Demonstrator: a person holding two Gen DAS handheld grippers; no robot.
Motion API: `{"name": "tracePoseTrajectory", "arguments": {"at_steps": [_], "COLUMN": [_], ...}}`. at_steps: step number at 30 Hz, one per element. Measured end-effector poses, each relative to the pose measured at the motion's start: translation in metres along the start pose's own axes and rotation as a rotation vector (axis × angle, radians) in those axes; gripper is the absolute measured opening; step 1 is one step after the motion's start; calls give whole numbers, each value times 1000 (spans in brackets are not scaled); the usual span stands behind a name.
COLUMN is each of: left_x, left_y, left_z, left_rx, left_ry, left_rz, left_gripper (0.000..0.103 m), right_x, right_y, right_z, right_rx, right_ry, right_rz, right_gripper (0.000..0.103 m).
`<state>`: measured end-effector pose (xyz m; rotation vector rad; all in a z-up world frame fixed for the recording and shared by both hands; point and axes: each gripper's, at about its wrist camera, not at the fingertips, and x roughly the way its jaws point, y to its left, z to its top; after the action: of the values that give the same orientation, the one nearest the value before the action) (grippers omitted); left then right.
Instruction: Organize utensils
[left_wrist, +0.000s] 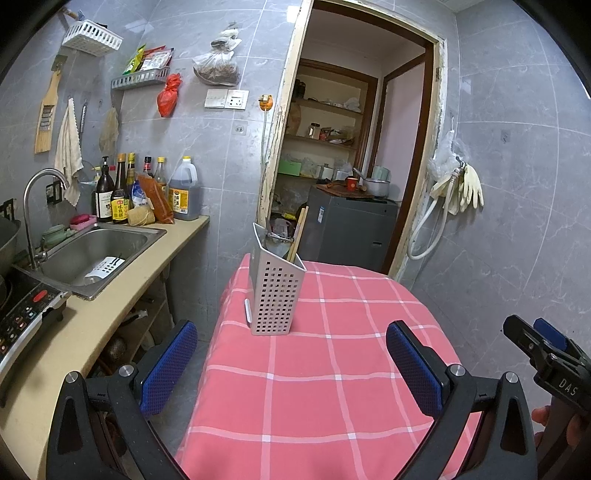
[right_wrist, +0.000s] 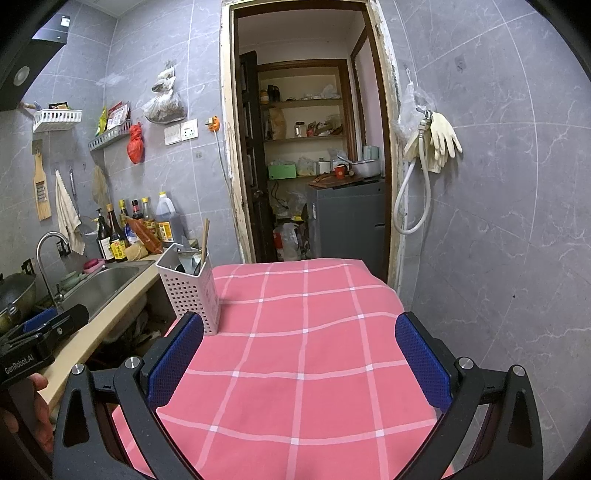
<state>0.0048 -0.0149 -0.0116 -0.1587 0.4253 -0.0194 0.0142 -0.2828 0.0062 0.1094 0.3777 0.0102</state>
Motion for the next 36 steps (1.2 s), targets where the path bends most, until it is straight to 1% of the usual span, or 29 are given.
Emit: {"name": "tracePoseTrajectory", "arguments": {"at_steps": [25, 30, 36], "left_x": [0, 0, -2], "left_y": [-6, -10, -15], "left_z": [-5, -6, -8], "left_rx": [3, 17, 45], "left_ry": [3, 13, 14], "left_rz": [-7, 10, 2], "left_gripper": [103, 103, 103], "right_x": [0, 0, 0], "right_y": [0, 0, -1], "right_z": [0, 0, 0], "right_rx": [1, 2, 1], "right_ry": [1, 1, 1], "right_rz": [0, 0, 0], "right_gripper": [102, 102, 102]}}
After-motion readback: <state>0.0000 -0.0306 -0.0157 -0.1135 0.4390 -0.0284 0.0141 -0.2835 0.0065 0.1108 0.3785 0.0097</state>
